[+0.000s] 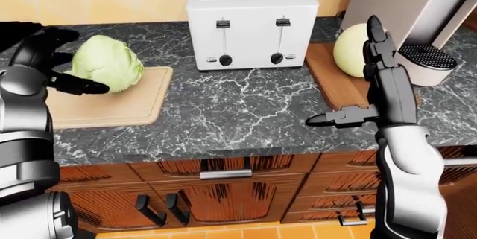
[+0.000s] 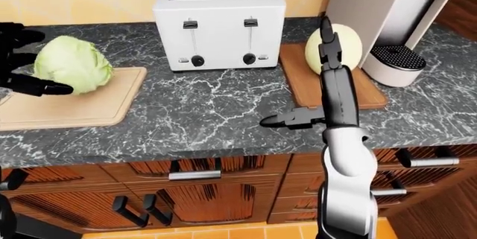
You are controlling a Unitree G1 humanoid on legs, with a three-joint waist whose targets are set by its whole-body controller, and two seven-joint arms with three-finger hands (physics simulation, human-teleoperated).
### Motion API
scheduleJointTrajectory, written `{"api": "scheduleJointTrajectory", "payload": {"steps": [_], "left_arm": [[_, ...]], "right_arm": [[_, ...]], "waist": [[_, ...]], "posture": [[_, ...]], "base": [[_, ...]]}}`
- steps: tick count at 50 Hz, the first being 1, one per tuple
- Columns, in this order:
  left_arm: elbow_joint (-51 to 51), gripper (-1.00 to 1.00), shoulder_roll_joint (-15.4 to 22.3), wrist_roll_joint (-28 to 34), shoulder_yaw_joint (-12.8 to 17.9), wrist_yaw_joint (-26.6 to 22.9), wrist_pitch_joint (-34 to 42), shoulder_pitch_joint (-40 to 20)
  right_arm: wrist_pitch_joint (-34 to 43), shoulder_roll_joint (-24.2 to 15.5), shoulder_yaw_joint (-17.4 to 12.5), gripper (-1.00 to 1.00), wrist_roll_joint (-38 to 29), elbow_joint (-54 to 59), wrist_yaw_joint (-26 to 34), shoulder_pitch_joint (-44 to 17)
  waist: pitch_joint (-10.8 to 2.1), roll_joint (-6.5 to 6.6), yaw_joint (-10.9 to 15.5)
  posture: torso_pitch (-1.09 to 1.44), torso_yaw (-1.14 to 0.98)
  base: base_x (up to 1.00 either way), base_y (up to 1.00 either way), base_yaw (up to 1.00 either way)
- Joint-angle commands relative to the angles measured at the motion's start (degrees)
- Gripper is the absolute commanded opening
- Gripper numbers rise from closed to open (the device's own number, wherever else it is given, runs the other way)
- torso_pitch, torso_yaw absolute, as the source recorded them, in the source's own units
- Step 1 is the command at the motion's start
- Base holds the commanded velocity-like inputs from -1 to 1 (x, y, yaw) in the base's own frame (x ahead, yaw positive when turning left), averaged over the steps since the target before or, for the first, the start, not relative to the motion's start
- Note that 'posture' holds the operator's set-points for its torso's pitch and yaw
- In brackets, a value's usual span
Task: Place the lettuce and the cantaloupe on separate cutting boards.
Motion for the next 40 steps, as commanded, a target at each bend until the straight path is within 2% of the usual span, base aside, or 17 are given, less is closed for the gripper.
{"api": "scheduleJointTrajectory", "payload": {"steps": [1, 3, 4, 21, 24, 28, 31, 35, 40], "left_arm": [[-2.2, 0.65, 1.3, 0.1, 0.6, 0.8, -1.0, -1.8], [-2.2, 0.73, 1.3, 0.2, 0.5, 0.8, -0.9, -1.9], [-2.6, 1.00, 1.5, 0.1, 0.7, 0.2, -0.5, -1.8], [-4.9, 1.00, 2.0, 0.1, 1.2, -0.3, 0.9, -0.5], [-9.6, 1.00, 2.6, 0.2, 2.2, -0.7, 2.8, 0.7], [-20.6, 1.00, 3.8, 0.2, 4.2, -3.1, 8.0, 2.9], [-32.6, 1.00, 5.3, 0.5, 6.1, -7.0, 13.9, 5.2], [-41.7, 1.00, 6.9, 1.1, 7.7, -10.1, 18.3, 6.4], [-50.7, 1.00, 6.0, 0.5, 9.6, -11.6, 21.5, 9.5]], "right_arm": [[-1.3, -0.5, -0.4, 1.00, -0.2, -1.9, -0.4, -1.5], [-1.2, -0.5, -0.3, 1.00, -0.3, -1.9, -0.5, -1.7], [-0.9, -0.5, -0.2, 1.00, -0.3, -1.9, -0.5, -2.1], [-1.1, -0.3, 0.0, 1.00, -0.6, -1.9, -0.6, -1.8], [-1.3, -0.2, 0.0, 1.00, -0.5, -1.9, -0.6, -1.6], [-0.9, -0.5, -0.3, 1.00, -0.5, -2.2, -0.4, -1.7], [-1.2, -0.5, -0.5, 1.00, -0.4, -2.3, -0.5, -1.4], [-0.7, -0.9, -0.9, 1.00, -0.3, -2.3, -0.4, -2.0], [-0.2, -1.7, -1.7, 1.00, -0.1, -2.2, -0.5, -2.9]], "waist": [[-1.38, 0.36, 0.0], [-1.38, 0.40, 0.0], [-1.38, 0.42, 0.0], [-1.40, 0.52, -0.1], [-1.37, 0.53, -0.1], [-1.19, 0.49, -0.3], [-0.95, 0.46, -0.4], [-0.61, 0.48, -0.4], [-0.36, 0.75, -0.2]], "posture": [[0.00, 0.00], [0.00, 0.00], [0.00, 0.00], [0.00, 0.00], [0.00, 0.00], [0.00, 0.00], [0.00, 0.00], [0.00, 0.00], [0.00, 0.00]], "base": [[0.00, 0.00, 0.00], [0.00, 0.00, 0.00], [0.00, 0.00, 0.00], [0.00, 0.00, 0.00], [0.00, 0.00, 0.00], [0.00, 0.00, 0.00], [0.00, 0.00, 0.00], [0.00, 0.00, 0.00], [0.00, 0.00, 0.00]]}}
